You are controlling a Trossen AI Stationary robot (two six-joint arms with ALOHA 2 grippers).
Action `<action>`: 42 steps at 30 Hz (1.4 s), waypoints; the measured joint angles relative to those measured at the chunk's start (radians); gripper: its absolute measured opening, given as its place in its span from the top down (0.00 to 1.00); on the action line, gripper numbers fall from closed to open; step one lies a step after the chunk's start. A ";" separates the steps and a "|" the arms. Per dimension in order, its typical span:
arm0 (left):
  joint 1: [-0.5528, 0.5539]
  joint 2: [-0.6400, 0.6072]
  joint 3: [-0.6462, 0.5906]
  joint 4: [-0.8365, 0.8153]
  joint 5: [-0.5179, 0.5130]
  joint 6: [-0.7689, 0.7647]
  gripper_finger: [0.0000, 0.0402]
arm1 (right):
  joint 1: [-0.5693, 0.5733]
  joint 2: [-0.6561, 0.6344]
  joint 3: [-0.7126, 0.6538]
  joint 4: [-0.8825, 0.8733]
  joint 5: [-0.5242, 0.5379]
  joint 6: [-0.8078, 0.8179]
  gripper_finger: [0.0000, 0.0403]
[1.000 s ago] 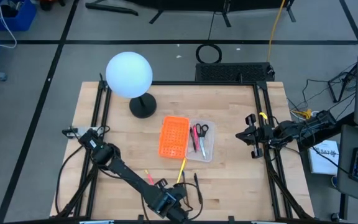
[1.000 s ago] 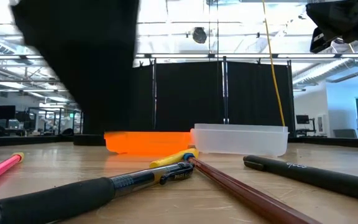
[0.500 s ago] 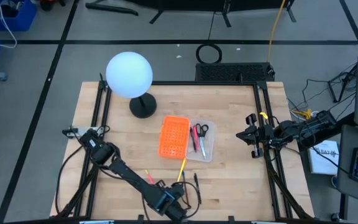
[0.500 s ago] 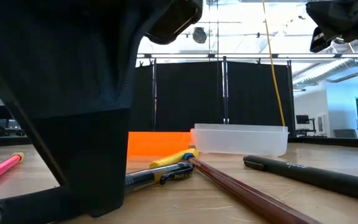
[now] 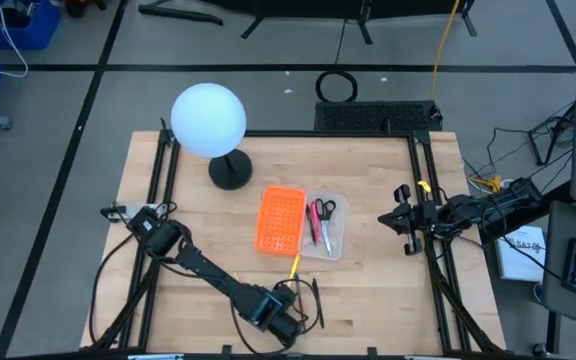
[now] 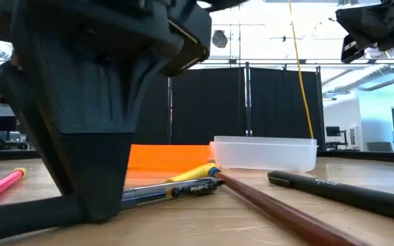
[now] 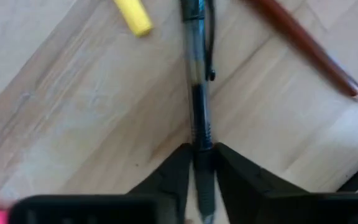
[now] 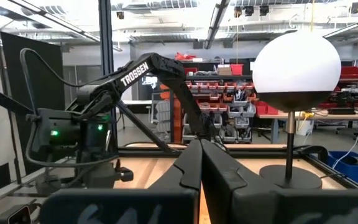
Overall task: Pick & place school supplies into a supply box
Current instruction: Put the black transparent pen into the orange supply box
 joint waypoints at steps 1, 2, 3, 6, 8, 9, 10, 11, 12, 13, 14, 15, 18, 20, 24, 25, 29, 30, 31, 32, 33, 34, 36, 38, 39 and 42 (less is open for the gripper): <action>0.006 0.000 0.000 -0.004 0.006 0.001 0.84 | 0.000 0.000 0.000 -0.001 0.000 0.000 1.00; 0.009 0.000 0.000 -0.004 0.010 0.003 0.87 | 0.000 0.000 0.000 -0.004 0.000 0.000 1.00; 0.013 0.000 0.000 -0.004 0.012 0.009 0.91 | 0.000 0.000 0.000 -0.007 0.000 0.000 1.00; 0.019 -0.001 0.000 -0.003 0.025 0.046 0.92 | 0.000 0.000 0.000 -0.015 0.000 0.000 1.00; 0.022 -0.001 0.000 0.001 0.030 0.066 0.92 | 0.000 0.000 0.000 -0.016 0.000 0.000 1.00; 0.022 -0.001 0.000 0.006 0.027 0.070 0.92 | 0.000 0.000 0.000 -0.016 0.000 0.000 1.00; 0.022 -0.001 0.000 0.012 0.024 0.076 0.92 | 0.000 0.000 0.000 -0.016 0.000 -0.001 1.00; 0.022 -0.002 0.000 0.016 0.020 0.084 0.92 | 0.000 0.000 0.000 -0.016 0.000 -0.001 1.00; 0.021 -0.004 0.006 0.015 0.014 0.093 0.92 | 0.000 0.000 0.000 -0.016 0.000 -0.001 1.00; 0.020 -0.005 0.012 0.014 0.004 0.096 0.92 | 0.000 0.000 0.000 -0.016 0.000 -0.001 1.00; 0.019 -0.008 0.021 0.010 -0.010 0.100 0.92 | 0.000 0.000 0.000 -0.016 0.000 -0.002 1.00; 0.017 -0.019 0.029 0.006 -0.025 0.103 0.92 | 0.000 0.000 0.000 -0.016 0.000 -0.003 1.00; 0.007 -0.046 0.047 0.006 -0.087 0.103 0.92 | 0.000 0.000 0.000 -0.014 0.000 -0.006 1.00; 0.008 -0.070 0.048 -0.001 -0.157 0.093 0.92 | 0.000 0.000 0.000 -0.009 0.000 -0.013 1.00; 0.003 -0.126 0.055 0.006 -0.210 0.073 0.92 | 0.000 0.000 0.000 -0.005 0.000 -0.028 1.00; -0.003 -0.131 0.055 0.006 -0.206 0.073 0.92 | 0.000 0.000 0.000 -0.004 0.000 -0.029 1.00; -0.013 -0.141 0.052 0.009 -0.229 0.066 0.93 | 0.000 0.000 0.000 0.000 0.000 -0.030 1.00; -0.010 -0.149 0.053 0.015 -0.238 0.066 0.93 | 0.000 0.000 0.000 0.000 0.000 -0.030 1.00; -0.004 -0.156 0.054 0.020 -0.241 0.064 0.93 | 0.000 0.000 0.000 0.000 0.000 -0.030 1.00; 0.003 -0.160 0.055 0.026 -0.242 0.054 0.93 | 0.000 0.000 0.000 0.001 0.000 -0.030 1.00; 0.012 -0.166 0.055 0.029 -0.248 0.036 0.93 | 0.000 0.000 0.000 0.006 0.000 -0.029 1.00; 0.021 -0.170 0.055 0.029 -0.261 0.002 0.93 | 0.000 0.000 0.000 0.014 0.000 -0.027 1.00; 0.050 -0.174 0.055 0.032 -0.269 -0.096 0.93 | 0.000 0.000 0.000 0.030 -0.001 -0.027 1.00; 0.090 -0.183 0.055 0.033 -0.261 -0.144 0.92 | 0.000 0.000 0.000 0.038 -0.002 -0.027 1.00; 0.114 -0.185 0.055 0.037 -0.255 -0.144 0.90 | 0.000 0.000 0.000 0.038 -0.002 -0.027 1.00; 0.191 -0.186 0.055 0.052 -0.205 -0.117 0.89 | 0.000 0.000 0.000 0.033 -0.003 -0.031 1.00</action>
